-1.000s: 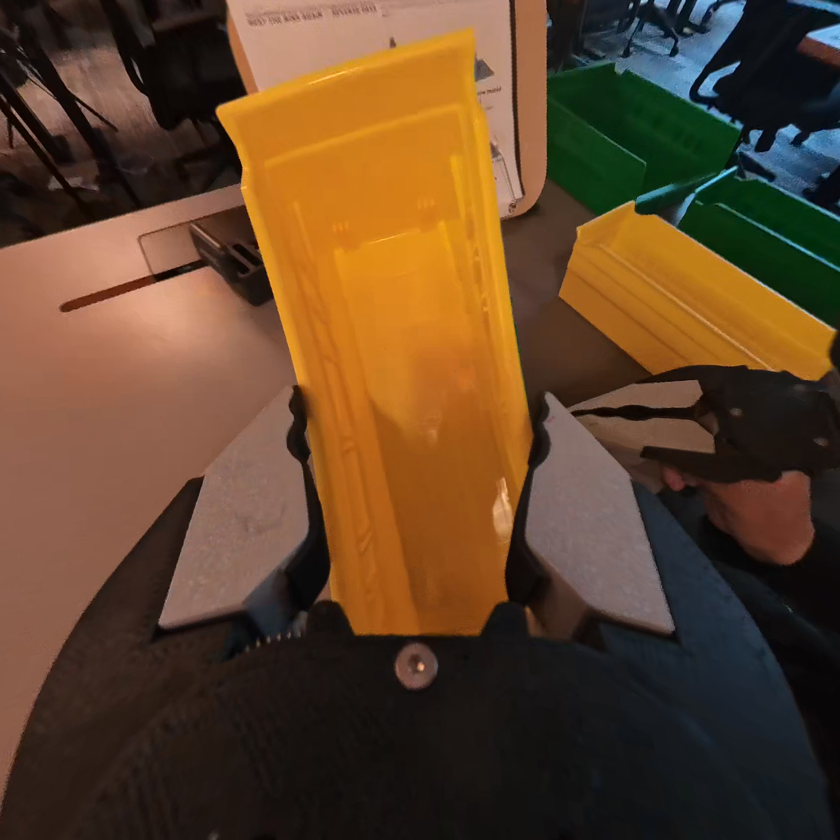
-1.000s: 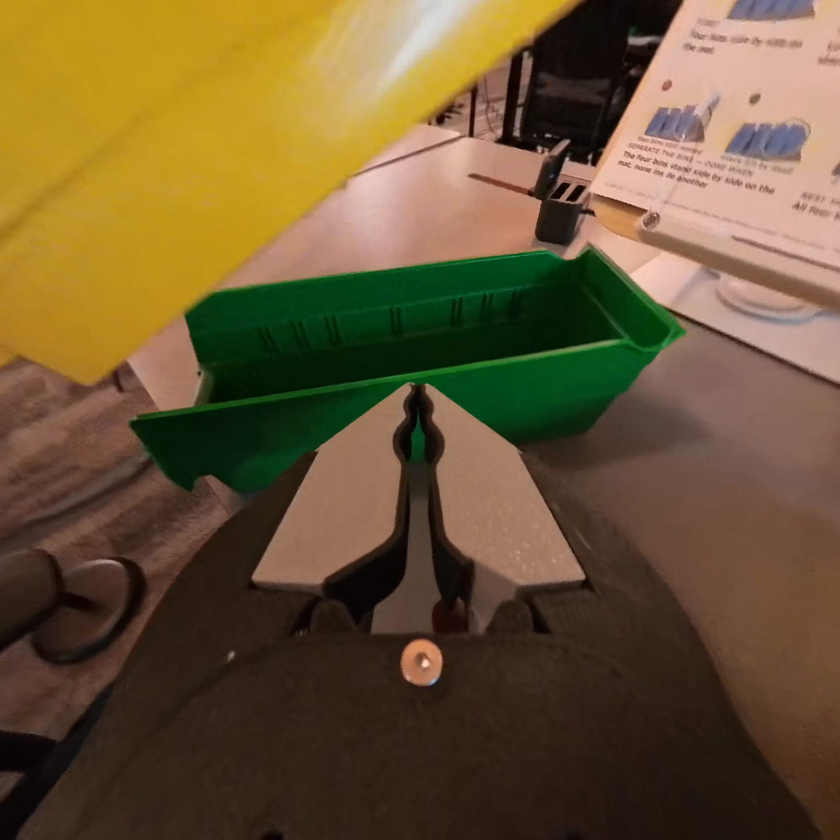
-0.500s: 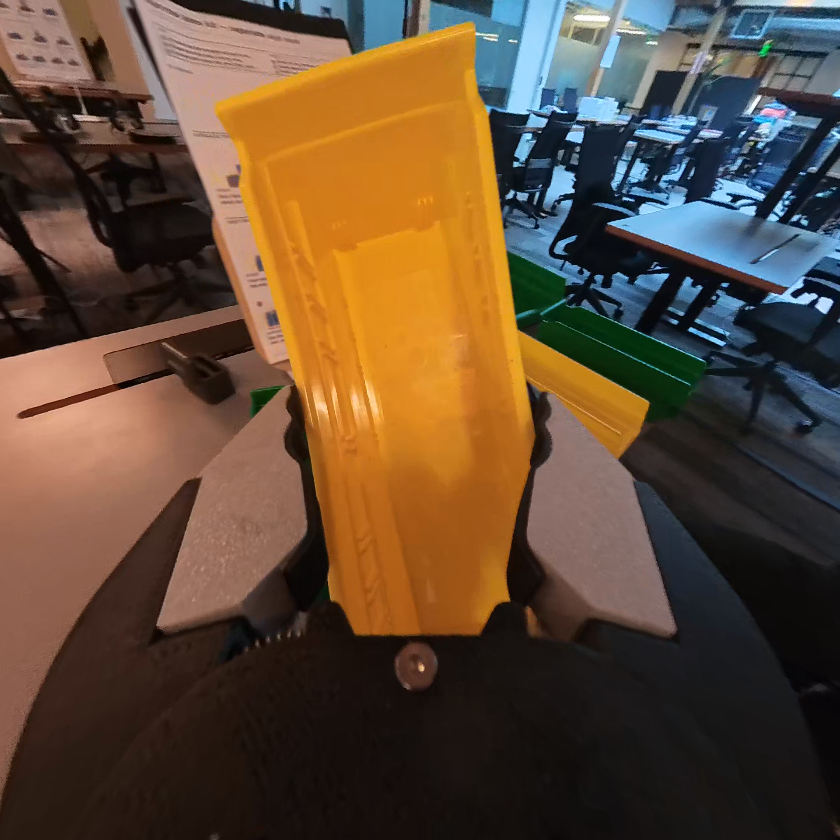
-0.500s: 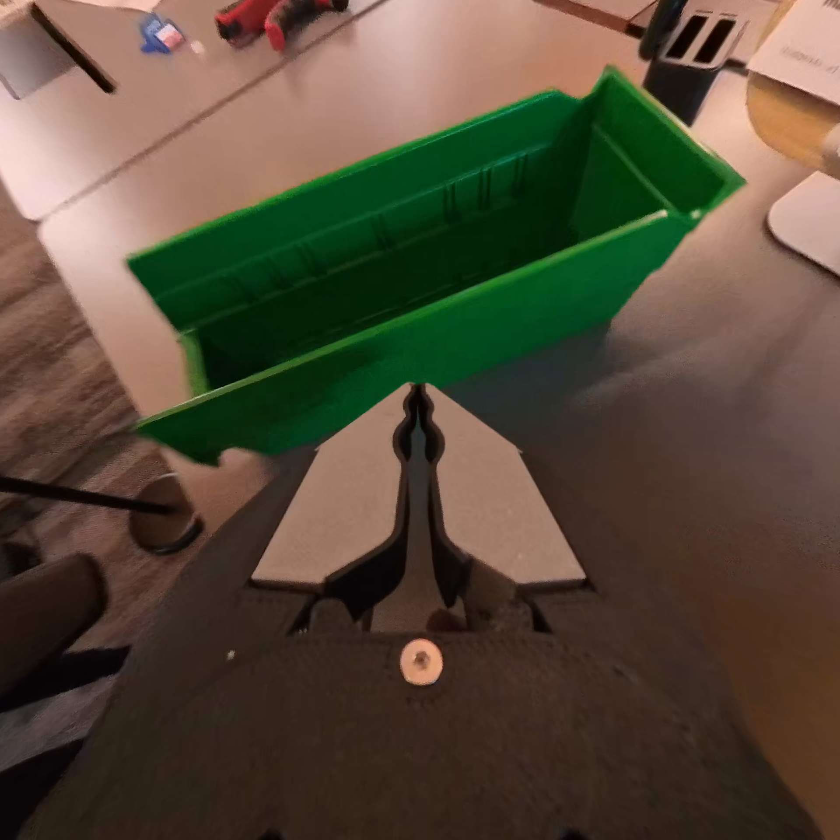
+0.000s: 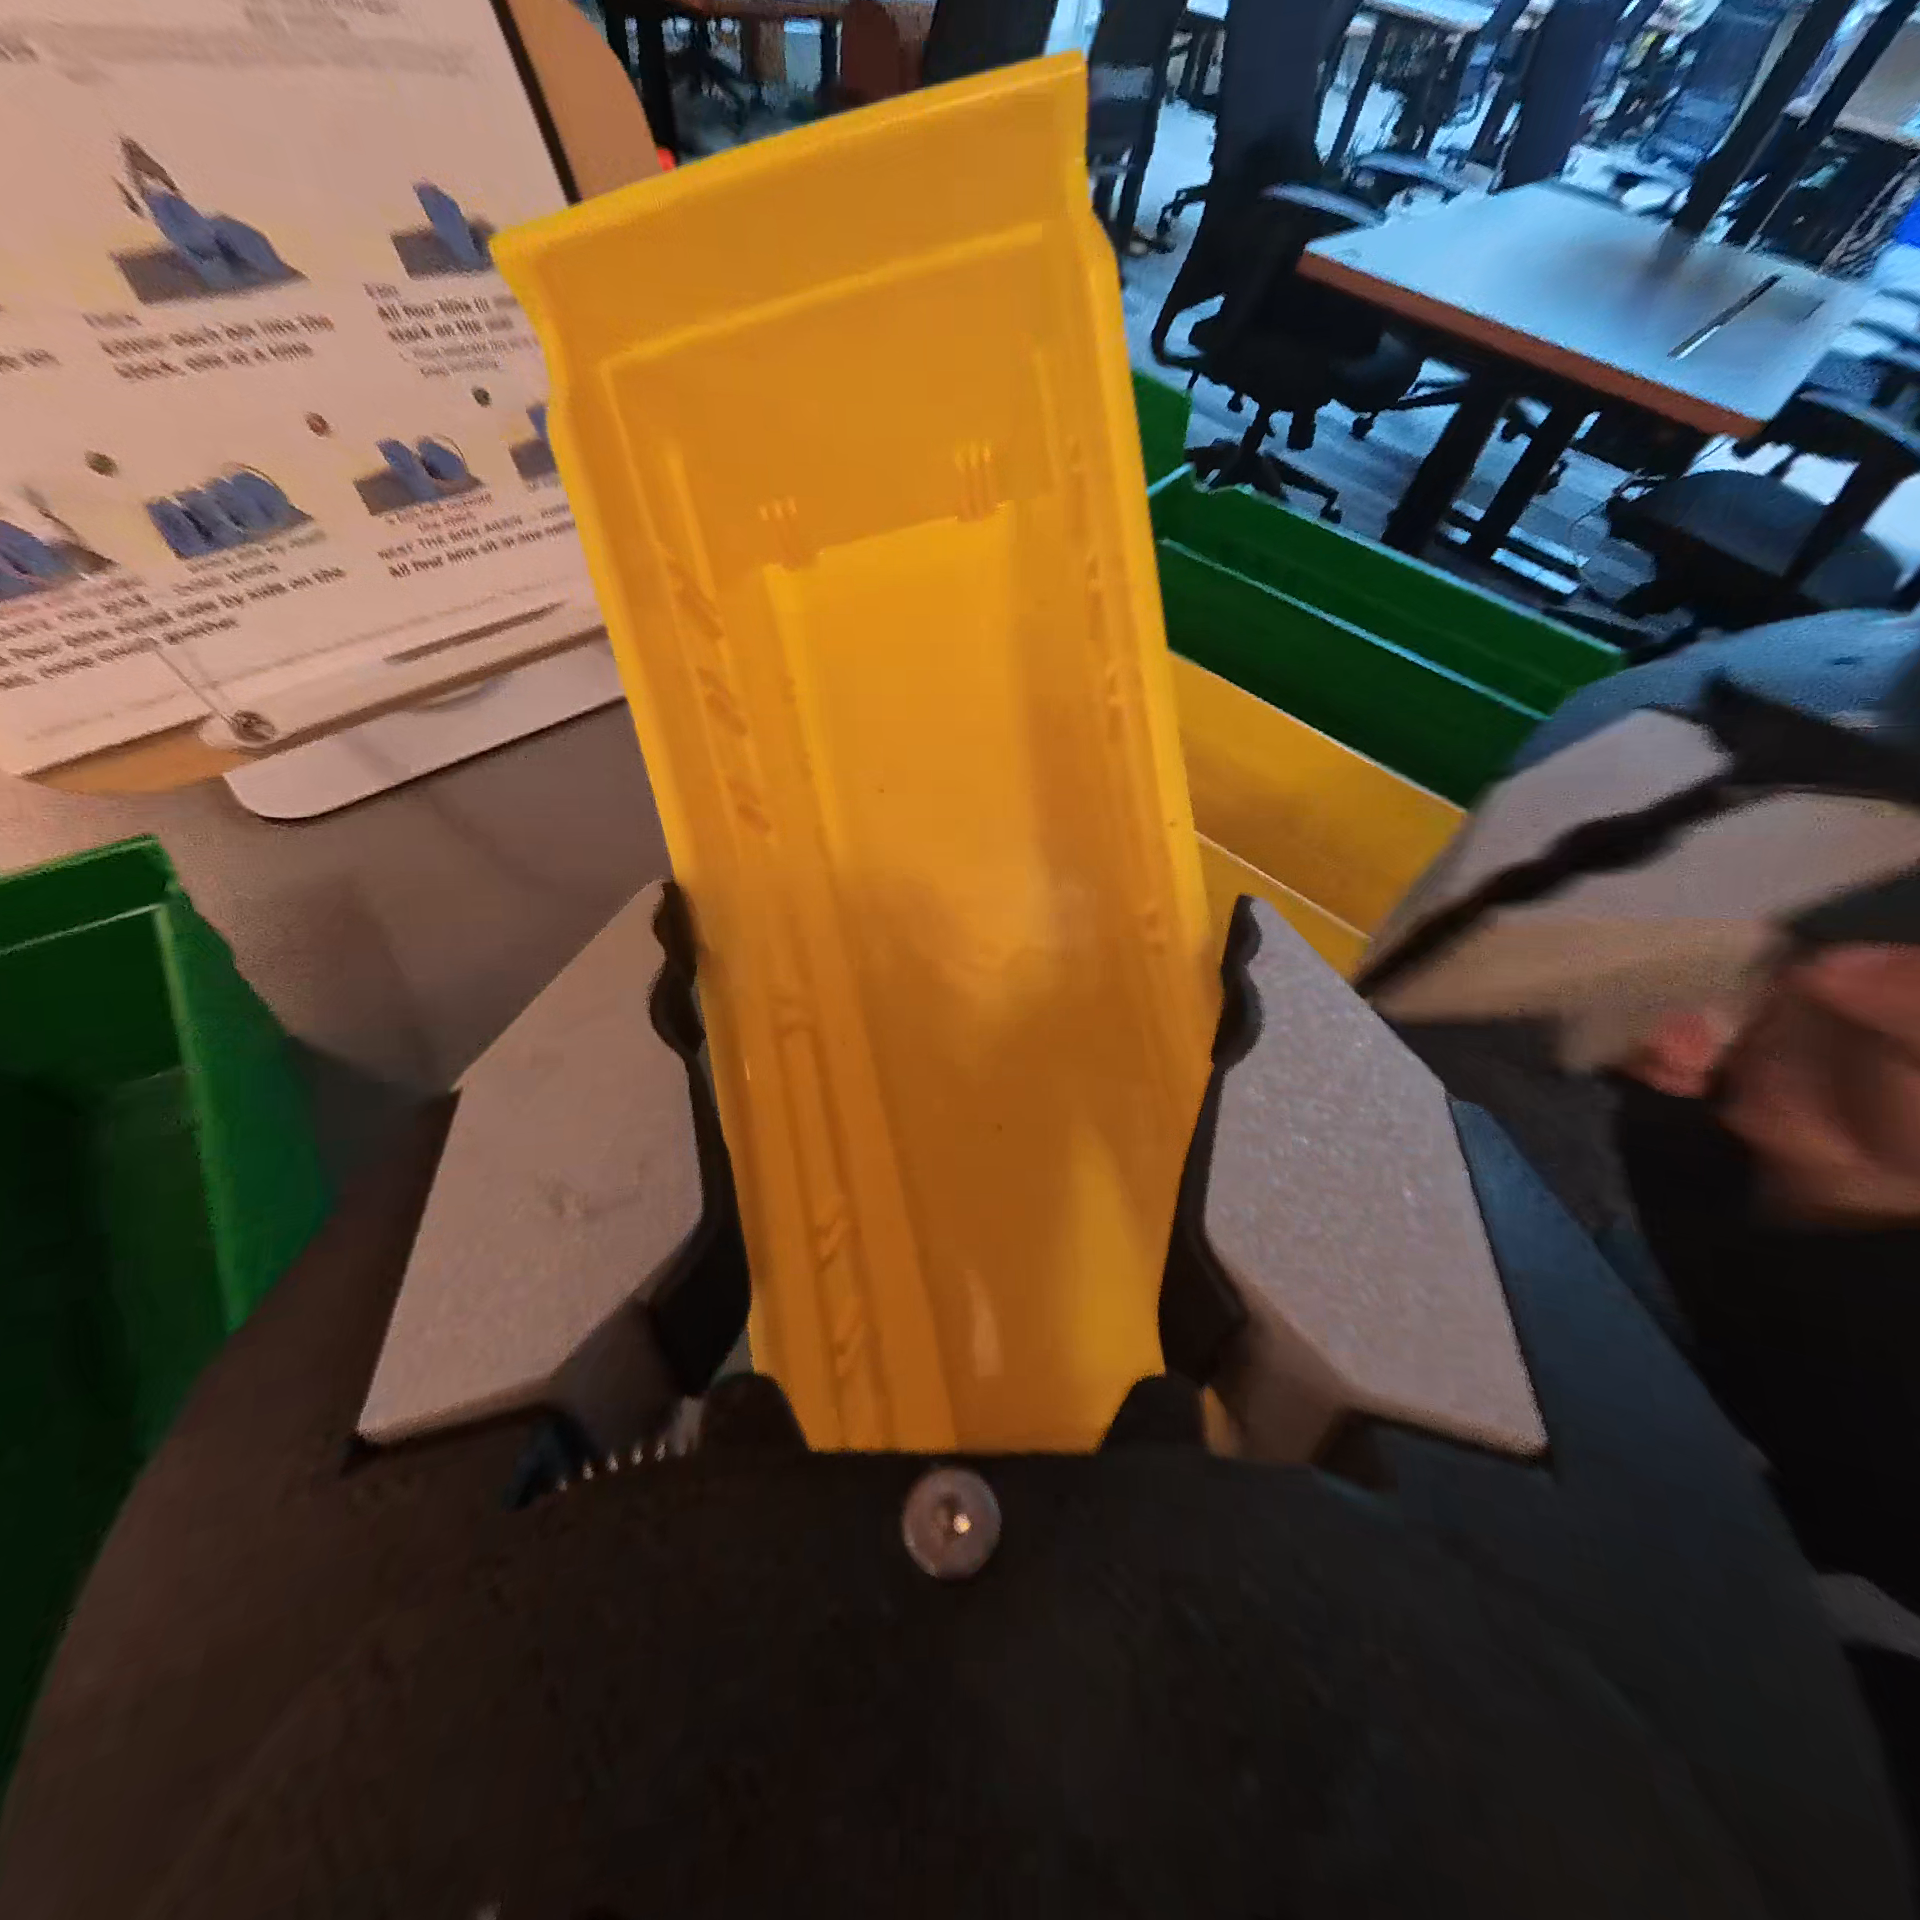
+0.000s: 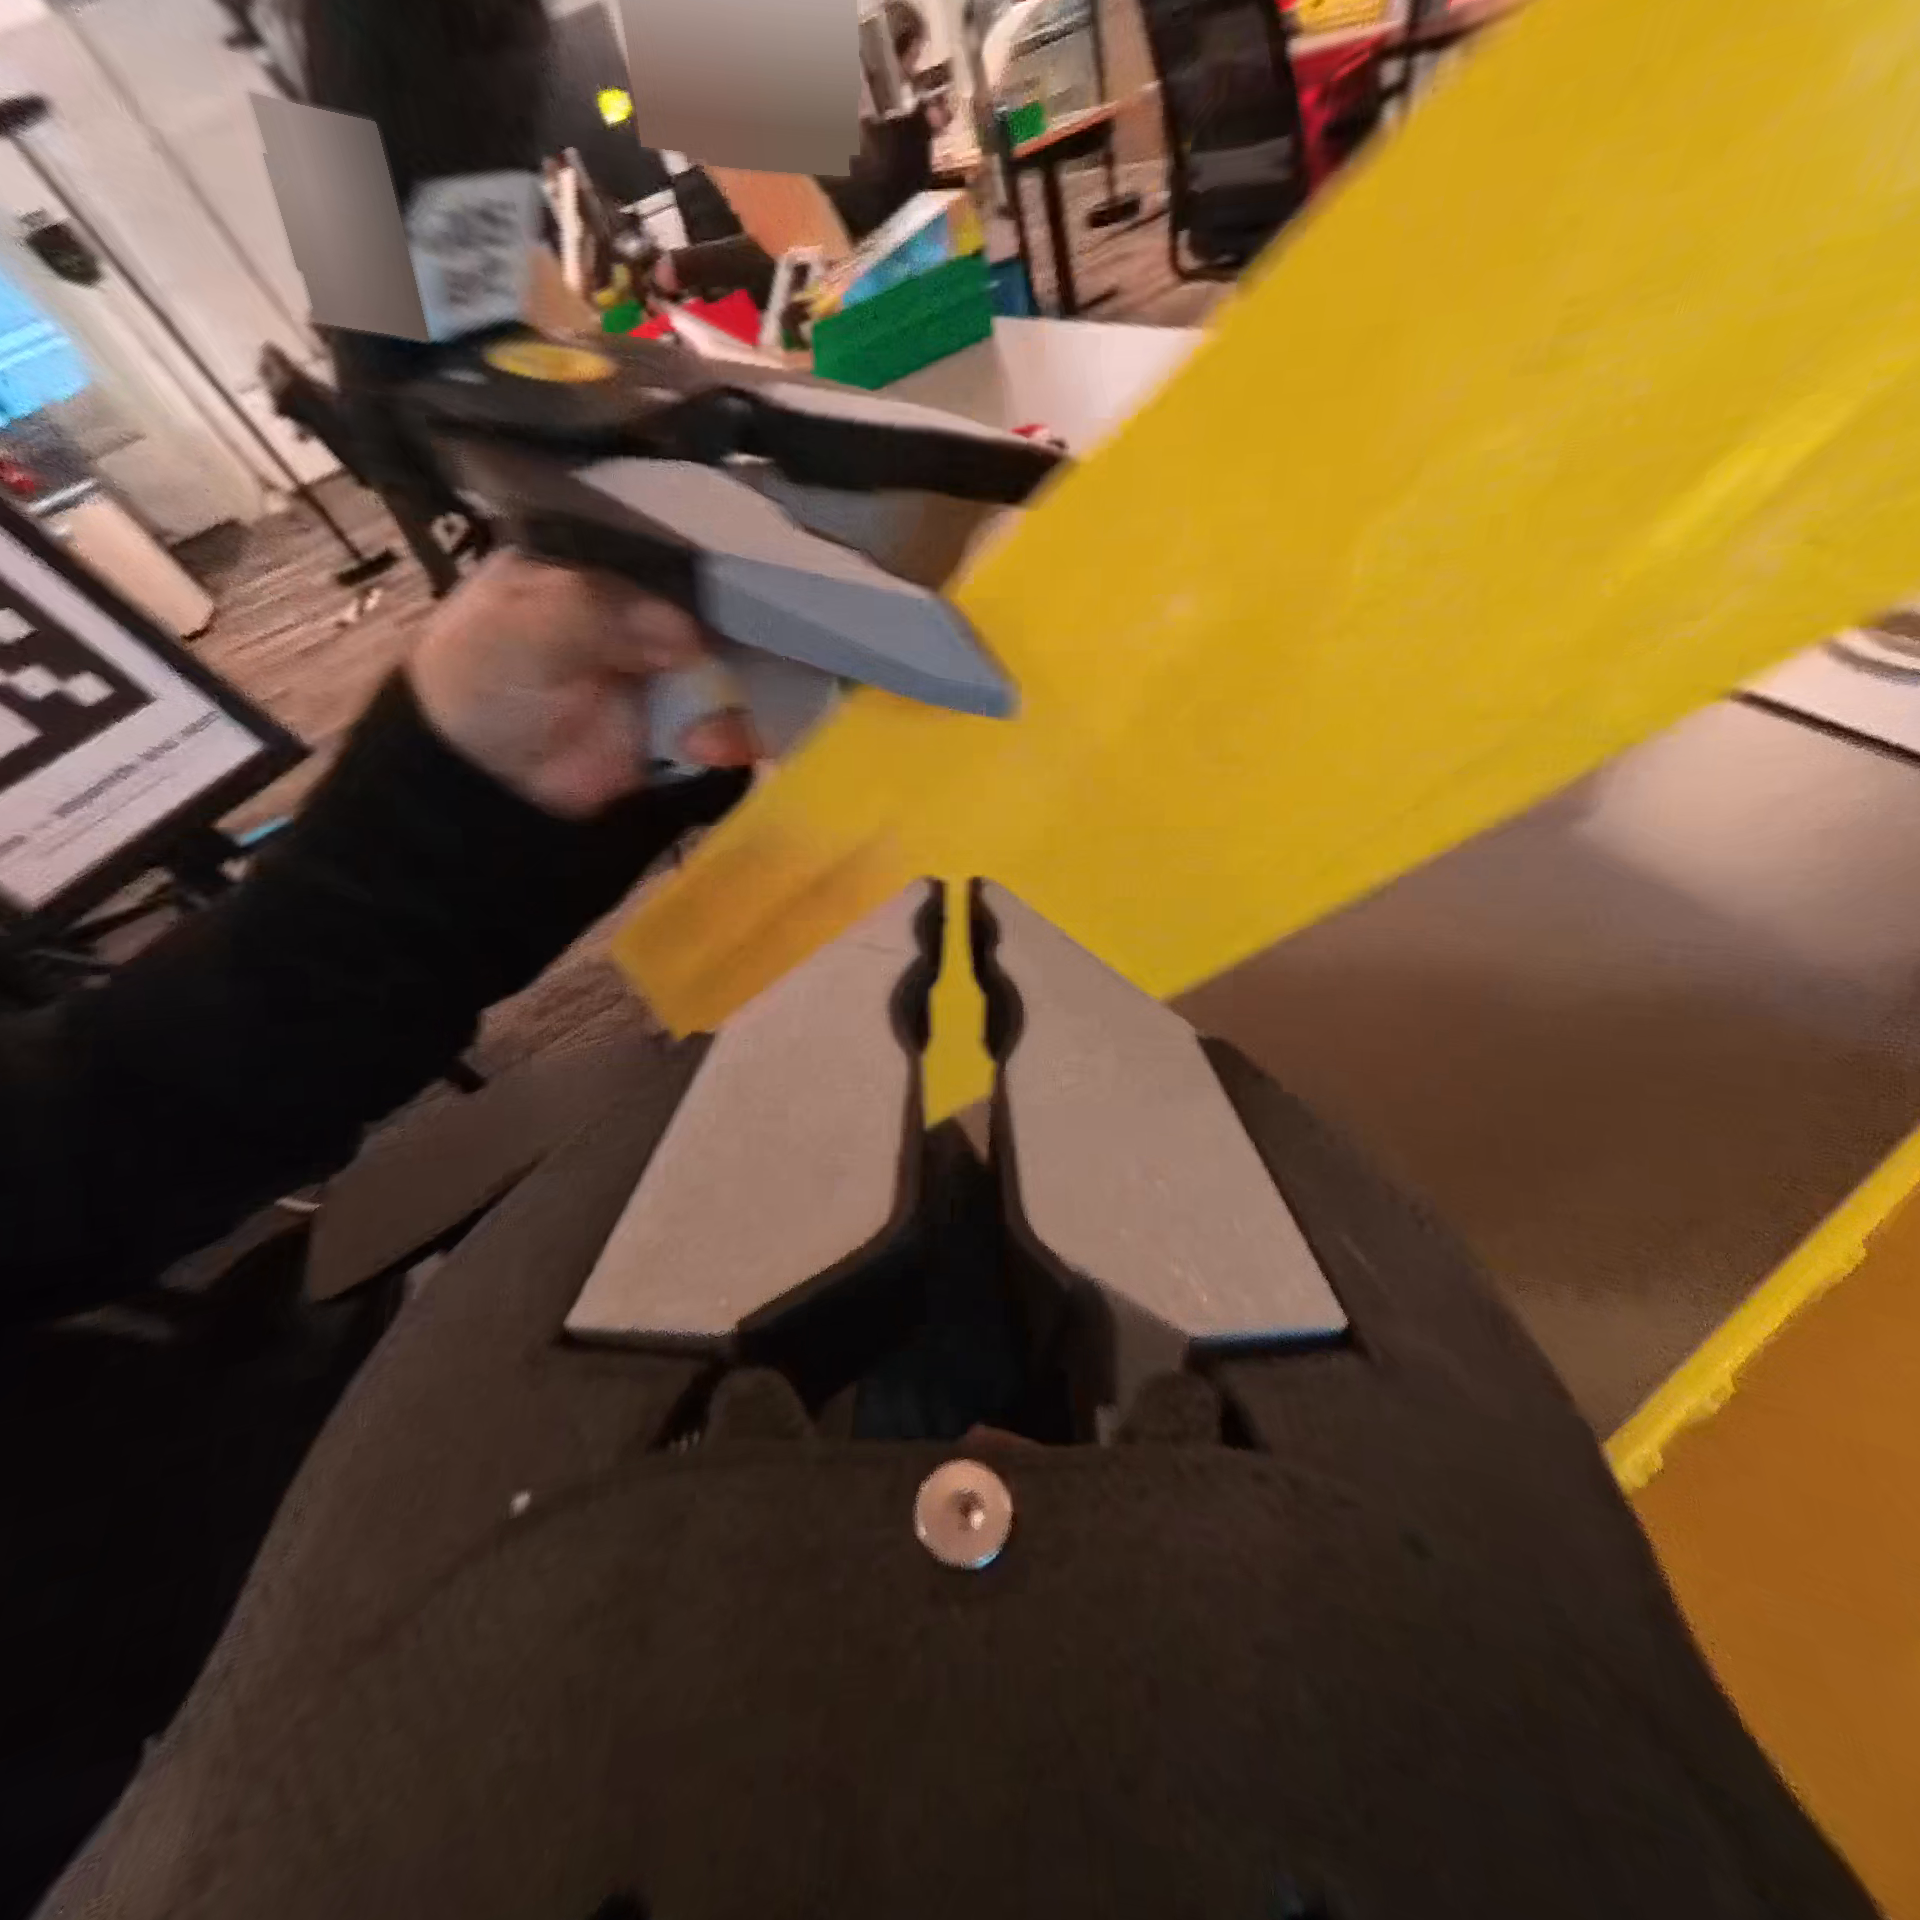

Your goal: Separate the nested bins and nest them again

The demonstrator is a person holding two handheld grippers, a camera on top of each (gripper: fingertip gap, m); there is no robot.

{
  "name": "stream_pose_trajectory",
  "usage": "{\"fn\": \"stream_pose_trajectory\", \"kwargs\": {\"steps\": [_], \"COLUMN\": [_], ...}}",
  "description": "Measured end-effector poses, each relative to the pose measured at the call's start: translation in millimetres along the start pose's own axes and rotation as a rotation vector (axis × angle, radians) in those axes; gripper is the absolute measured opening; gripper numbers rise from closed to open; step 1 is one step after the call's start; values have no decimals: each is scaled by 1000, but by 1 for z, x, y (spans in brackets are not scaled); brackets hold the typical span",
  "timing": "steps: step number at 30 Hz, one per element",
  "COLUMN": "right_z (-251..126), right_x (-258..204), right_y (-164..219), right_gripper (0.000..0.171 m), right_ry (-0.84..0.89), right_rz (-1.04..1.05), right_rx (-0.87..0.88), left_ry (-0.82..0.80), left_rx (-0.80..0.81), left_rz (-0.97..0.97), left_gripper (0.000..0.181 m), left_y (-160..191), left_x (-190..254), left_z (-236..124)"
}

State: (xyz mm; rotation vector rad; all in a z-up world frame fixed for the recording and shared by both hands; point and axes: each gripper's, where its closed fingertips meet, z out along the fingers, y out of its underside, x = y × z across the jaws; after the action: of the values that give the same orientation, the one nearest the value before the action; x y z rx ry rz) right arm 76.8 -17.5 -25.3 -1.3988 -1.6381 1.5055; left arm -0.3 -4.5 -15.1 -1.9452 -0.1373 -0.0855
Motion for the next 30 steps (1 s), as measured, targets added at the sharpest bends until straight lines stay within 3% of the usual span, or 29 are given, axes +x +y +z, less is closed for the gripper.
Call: {"fn": "stream_pose_trajectory", "kwargs": {"steps": [2, 7, 14, 18, 21, 23, 26, 30], "right_z": [-9, -30, -40, -37, -31, -26, -11, 20], "right_x": [-3, 3, 4, 13, 13, 15, 6, -17], "right_y": [5, 27, 21, 29, 33, 39, 50, 67], "right_gripper": [28, 49, 48, 49, 49, 49, 51, 54], "right_ry": [-13, 92, 149, 163, 146, 142, 103, 52], "right_rz": [8, -58, -147, -126, -126, -119, -121, -204], "right_rx": [-35, -208, -201, -239, -252, -281, -324, -393], "left_ry": [-38, -132, -143, -120, -46, 51, 102, -115], "left_rx": [-44, -145, -125, 15, 132, 123, 76, -35], "left_rz": [4, -43, -188, -205, -203, -193, -101, 72], "left_gripper": [101, 109, 121, 93, 92, 96, 98, 103], "left_y": [13, 55, 55, 29, -5, -19, -19, 20], "left_x": [-3, -21, -24, -20, -12, 1, 10, -28], "left_z": [29, 87, 105, 75, 37, 13, -23, -70]}}
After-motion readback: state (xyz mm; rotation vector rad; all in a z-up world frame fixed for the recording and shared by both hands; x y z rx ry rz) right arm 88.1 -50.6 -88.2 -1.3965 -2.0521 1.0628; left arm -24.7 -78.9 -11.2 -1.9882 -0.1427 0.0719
